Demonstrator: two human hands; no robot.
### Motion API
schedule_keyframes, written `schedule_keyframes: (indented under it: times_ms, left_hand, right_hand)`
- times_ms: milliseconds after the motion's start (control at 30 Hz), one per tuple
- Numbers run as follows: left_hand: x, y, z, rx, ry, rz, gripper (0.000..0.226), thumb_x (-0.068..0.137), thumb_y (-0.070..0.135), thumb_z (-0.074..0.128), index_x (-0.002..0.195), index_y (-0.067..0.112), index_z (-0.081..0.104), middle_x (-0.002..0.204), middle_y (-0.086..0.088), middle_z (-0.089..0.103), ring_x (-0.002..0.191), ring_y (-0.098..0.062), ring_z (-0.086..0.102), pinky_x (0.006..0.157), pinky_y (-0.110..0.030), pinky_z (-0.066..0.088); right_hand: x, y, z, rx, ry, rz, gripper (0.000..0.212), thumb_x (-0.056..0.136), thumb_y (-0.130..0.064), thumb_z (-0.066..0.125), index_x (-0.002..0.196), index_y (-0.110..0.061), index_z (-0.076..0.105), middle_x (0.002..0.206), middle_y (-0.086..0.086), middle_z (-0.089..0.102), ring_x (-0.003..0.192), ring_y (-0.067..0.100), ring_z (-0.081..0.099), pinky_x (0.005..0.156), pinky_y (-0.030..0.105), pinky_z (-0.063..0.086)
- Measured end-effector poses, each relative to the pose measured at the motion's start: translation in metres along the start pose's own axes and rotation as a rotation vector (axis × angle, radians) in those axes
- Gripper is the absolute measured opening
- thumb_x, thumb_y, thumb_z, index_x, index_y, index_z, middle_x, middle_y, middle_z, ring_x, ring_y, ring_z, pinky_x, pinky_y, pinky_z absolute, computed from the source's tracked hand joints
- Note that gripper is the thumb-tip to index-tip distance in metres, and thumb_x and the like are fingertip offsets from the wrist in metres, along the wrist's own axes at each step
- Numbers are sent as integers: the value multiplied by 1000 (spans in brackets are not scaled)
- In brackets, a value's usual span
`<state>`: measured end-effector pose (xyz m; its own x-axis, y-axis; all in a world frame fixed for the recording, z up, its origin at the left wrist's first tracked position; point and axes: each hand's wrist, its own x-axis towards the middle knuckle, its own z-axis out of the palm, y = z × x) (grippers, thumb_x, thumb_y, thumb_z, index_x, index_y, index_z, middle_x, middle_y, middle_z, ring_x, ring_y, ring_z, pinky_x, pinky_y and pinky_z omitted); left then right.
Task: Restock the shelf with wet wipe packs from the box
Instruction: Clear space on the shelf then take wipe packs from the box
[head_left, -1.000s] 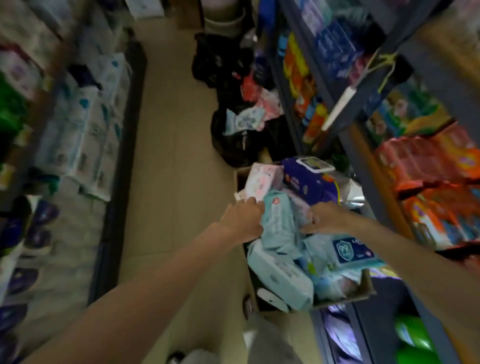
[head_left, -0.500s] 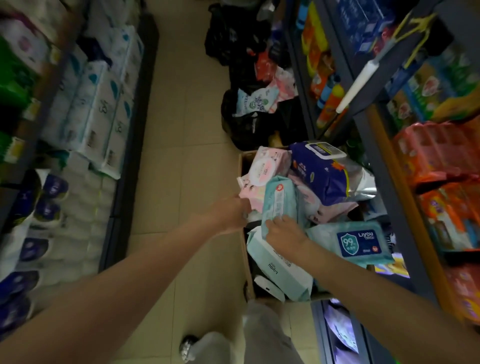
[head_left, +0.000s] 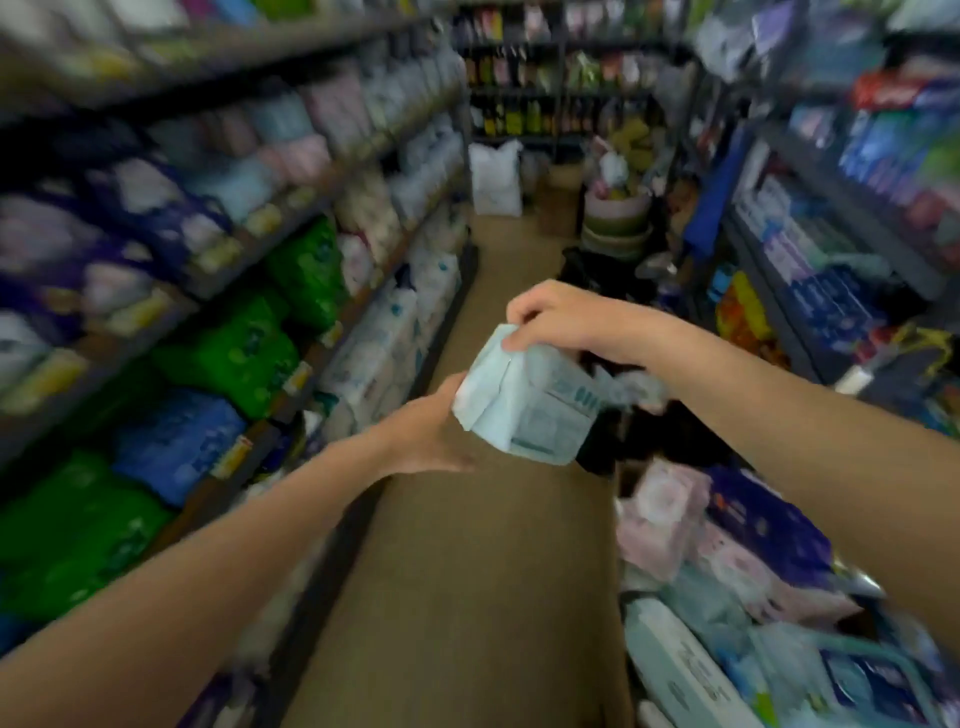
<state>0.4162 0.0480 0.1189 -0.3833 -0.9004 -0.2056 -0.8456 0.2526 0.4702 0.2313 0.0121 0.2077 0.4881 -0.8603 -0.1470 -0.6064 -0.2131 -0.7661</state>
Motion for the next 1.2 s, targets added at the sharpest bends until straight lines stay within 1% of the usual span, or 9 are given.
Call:
schedule_keyframes:
  times_ms: [133,267,367,600,733,867,967,1067,1200]
  left_hand:
    - [-102,-55,-101,28,300,24,103,72,29,77,147,24,6,143,10,33,129,-11,39,101,-16,32]
    - [-208,-85,-177,31,664,23,119,57,67,70,148,20,10,154,5,19,139,-5,22,110,-17,27]
    - [-278,-90,-227,-106,861,46,115,61,43,77,147,20,5,144,16,29,124,21,31,97,0,31]
    - [-391,-94,-273,-176,990,-76,127,52,37,86,144,42,-1,141,10,41,125,-7,49,101,-39,47]
    - [-420,-93,-285,357,1163,-356,126,49,54,81,146,37,4,141,4,36,129,-17,37,110,-44,29]
    - [-446,-112,-308,1113,1097,-667,115,59,60,72,148,27,8,135,-9,39,125,-30,36,107,-53,25]
    - [-449,-133,-328,1397,1060,-712,112,47,60,76,141,19,31,120,-14,55,111,-35,52,95,-60,39]
    - [-439,-145,-349,1426,1145,-718,115,40,57,80,137,17,34,115,-15,58,105,-37,58,91,-59,42]
    - [-423,-166,-388,1552,1160,-730,113,40,57,79,136,17,36,113,-14,59,104,-35,59,90,-57,43]
  right_hand:
    - [28,-141,16,90,64,-266,33,90,-8,53,59,-13,42,70,-1,39,66,12,40,60,25,27]
    - [37,-269,48,443,-63,-553,29,92,-6,48,65,-15,43,65,-2,48,60,8,50,53,19,35]
    - [40,-352,70,714,-196,-726,34,91,-6,46,62,-19,57,60,-9,60,58,3,58,56,16,42]
    - [39,-468,118,1018,-480,-789,26,89,-11,43,67,-10,58,61,3,58,60,15,57,63,23,50]
    - [64,-486,135,805,-388,-818,14,81,-16,49,67,-17,53,68,1,58,68,16,57,60,25,46]
    - [91,-497,133,418,-209,-988,10,86,-18,60,95,-21,57,102,2,59,106,21,56,90,37,45]
    - [96,-503,148,-79,-168,-1155,57,78,-37,69,127,-24,42,129,2,46,120,17,45,97,33,40]
    - [112,-511,182,-692,185,-1304,111,66,-57,72,147,-25,4,150,2,16,137,23,18,113,44,23]
    - [164,-526,202,-695,632,-1390,116,71,-57,67,147,-25,-14,152,6,6,139,31,10,114,51,15]
